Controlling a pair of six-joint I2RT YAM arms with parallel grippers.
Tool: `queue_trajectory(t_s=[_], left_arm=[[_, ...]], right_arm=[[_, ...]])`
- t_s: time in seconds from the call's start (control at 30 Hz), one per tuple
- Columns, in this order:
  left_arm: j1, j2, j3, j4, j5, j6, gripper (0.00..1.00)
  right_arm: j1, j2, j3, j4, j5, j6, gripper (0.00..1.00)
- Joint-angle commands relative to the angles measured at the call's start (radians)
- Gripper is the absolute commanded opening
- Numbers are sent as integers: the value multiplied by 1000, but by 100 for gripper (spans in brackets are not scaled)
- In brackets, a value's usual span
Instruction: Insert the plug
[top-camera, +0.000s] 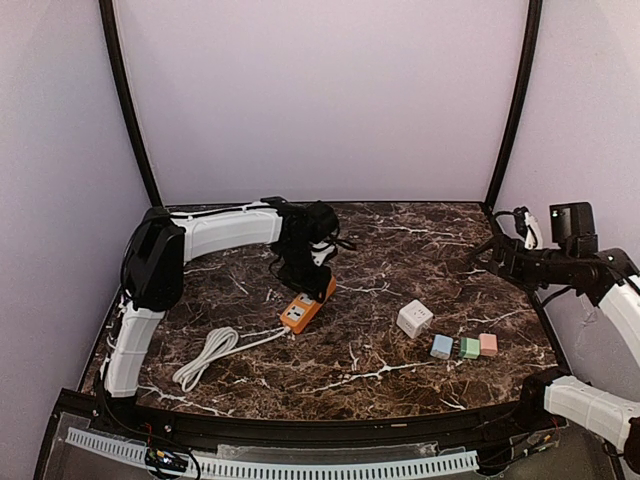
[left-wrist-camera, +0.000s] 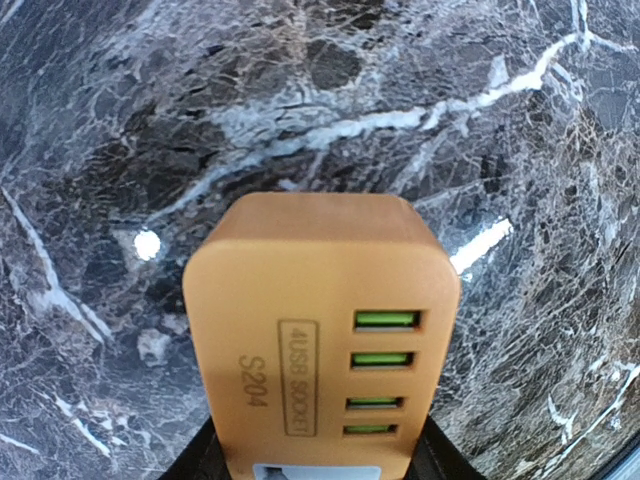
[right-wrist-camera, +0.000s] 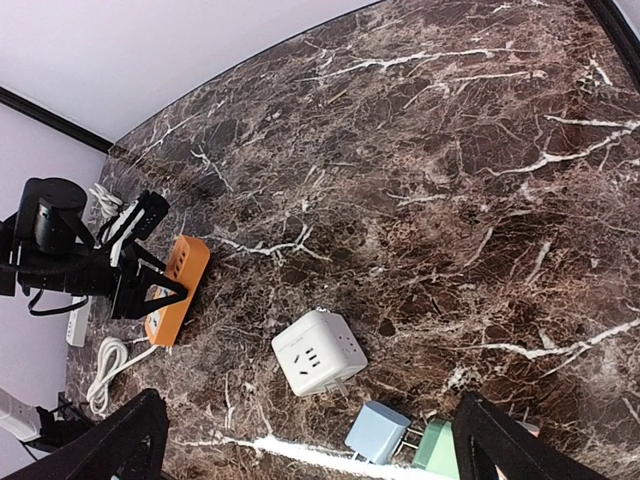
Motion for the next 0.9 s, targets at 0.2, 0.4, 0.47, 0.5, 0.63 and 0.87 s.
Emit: queue_trajectory(t_s=[0.2,0.4,0.47,0.5,0.63,0.87], left_arm=[[-49,22,31,-8,23,-68,42],[-60,29,30,-3,22,-69,52],[-59,30,30,-1,18,-70,55],[-59,31,30,1,17,-72,59],[-59,33,29,9,15,-72,67],[-59,28,72,-7,22,-73,86]], right_arm=[[-5,-12,-51,42,-56,-34,99],[-5,-30,-85,74,-81,-63,99],[-4,-39,-100,95,-96,-62,99],[-5,-42,-105,103,-100,-62,99],[-1,-35,-113,125,-104,-74,99],[34,19,-106,143,-79,-99,99]])
